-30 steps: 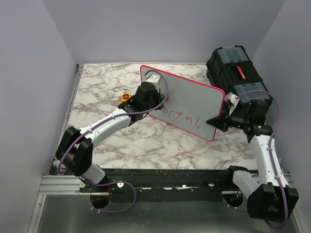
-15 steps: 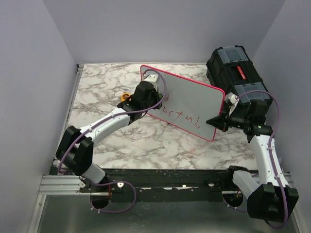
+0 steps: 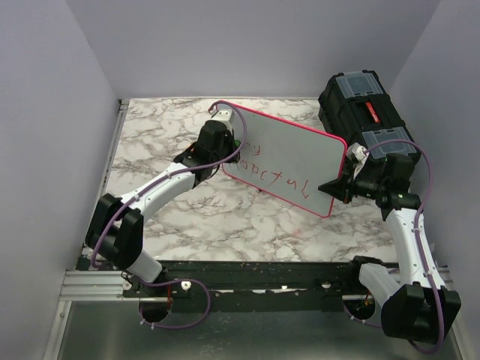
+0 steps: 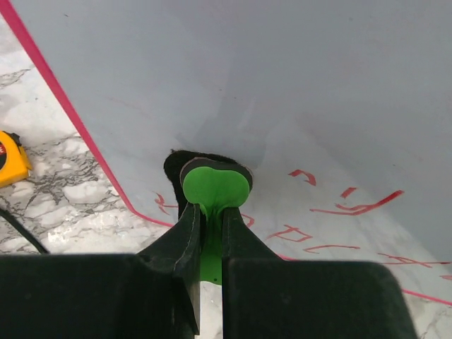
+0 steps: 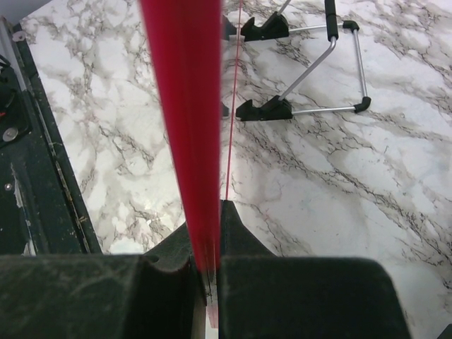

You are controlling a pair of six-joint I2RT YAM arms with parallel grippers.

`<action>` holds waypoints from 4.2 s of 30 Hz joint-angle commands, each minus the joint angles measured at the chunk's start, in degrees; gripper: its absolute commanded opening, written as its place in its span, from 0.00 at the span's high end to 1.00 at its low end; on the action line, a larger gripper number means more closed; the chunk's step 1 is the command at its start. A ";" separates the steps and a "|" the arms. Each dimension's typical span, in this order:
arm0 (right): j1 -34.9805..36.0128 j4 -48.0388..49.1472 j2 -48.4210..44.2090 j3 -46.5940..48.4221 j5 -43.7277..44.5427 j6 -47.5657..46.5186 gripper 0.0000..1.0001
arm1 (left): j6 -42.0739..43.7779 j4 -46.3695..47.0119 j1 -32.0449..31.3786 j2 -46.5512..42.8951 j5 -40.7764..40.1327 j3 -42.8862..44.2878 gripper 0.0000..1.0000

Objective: Erase the whiteboard
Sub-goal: Erase the whiteboard using the whiteboard eraser.

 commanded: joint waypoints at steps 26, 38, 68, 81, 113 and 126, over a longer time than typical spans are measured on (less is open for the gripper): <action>1.01 -1.14 -1.03 1.51 -7.97 -1.71 1.00 | 0.70 1.80 -5.64 -0.25 -0.81 3.40 1.00; 0.99 -1.16 -1.18 1.51 -8.03 -1.80 1.00 | 1.98 0.65 0.88 -0.91 -0.09 2.69 1.00; 1.01 -1.41 -1.03 1.59 -8.14 -2.07 1.00 | 0.79 0.43 -4.50 -0.49 -2.37 5.45 1.00; 1.00 -1.53 -1.21 1.67 -8.25 -2.09 1.00 | 2.55 -1.39 -4.68 0.84 -3.27 7.89 1.00; 1.03 -1.38 -0.93 1.51 -7.79 -2.07 1.00 | -1.49 0.52 -13.42 4.92 -2.38 10.09 1.00; 1.02 -1.61 -1.46 1.67 -8.22 -2.22 1.00 | -0.09 1.47 -1.39 -2.09 -4.81 2.54 1.00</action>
